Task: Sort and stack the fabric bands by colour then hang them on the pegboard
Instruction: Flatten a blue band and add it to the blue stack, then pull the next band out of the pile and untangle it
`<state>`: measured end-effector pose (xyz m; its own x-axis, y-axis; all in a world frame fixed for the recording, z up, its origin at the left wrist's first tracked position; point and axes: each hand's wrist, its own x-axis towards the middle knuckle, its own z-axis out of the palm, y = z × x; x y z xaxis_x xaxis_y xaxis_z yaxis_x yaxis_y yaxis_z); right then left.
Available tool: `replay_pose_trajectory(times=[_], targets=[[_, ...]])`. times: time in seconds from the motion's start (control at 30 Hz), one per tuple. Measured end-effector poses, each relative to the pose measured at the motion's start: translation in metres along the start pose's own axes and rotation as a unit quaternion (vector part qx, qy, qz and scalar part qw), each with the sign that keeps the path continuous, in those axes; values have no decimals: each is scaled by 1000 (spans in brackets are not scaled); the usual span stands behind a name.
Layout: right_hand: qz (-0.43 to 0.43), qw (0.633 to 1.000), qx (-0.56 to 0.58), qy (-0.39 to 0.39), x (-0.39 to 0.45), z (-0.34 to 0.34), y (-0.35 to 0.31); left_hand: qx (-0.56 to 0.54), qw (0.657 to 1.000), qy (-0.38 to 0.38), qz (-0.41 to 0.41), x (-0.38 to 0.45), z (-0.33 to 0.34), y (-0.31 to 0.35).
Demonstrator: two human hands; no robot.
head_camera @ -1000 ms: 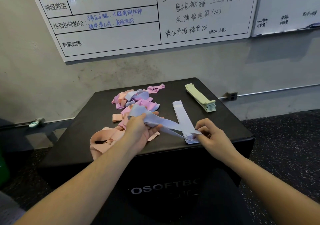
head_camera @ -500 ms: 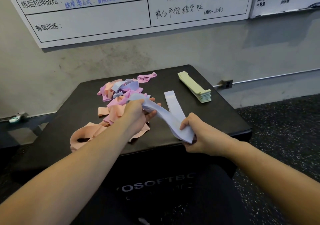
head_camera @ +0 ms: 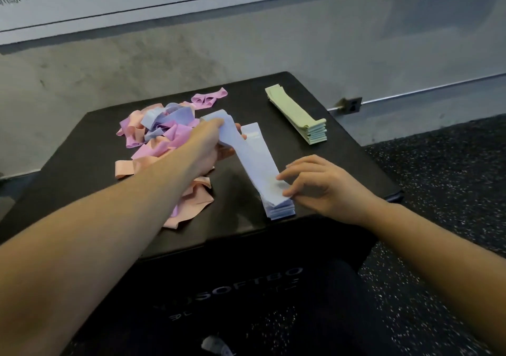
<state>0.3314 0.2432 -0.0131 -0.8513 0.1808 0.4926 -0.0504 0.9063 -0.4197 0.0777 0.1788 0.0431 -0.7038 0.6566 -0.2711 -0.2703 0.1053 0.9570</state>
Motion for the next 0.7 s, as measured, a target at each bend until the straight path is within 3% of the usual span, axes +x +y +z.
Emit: replay_pose_trajectory(times=[0.17, 0.27, 0.5, 0.7], targets=[[-1, 1000, 7, 29, 5, 1, 19, 55, 997, 48, 21, 48, 13, -4], [6, 999, -2, 38, 11, 2, 30, 94, 995, 31, 29, 70, 26, -8], [-10, 998, 51, -30, 9, 37, 57, 194, 981, 7, 25, 99, 45, -29], [4, 994, 68, -82, 5, 47, 65, 292, 950, 12, 112, 126, 46, -44]])
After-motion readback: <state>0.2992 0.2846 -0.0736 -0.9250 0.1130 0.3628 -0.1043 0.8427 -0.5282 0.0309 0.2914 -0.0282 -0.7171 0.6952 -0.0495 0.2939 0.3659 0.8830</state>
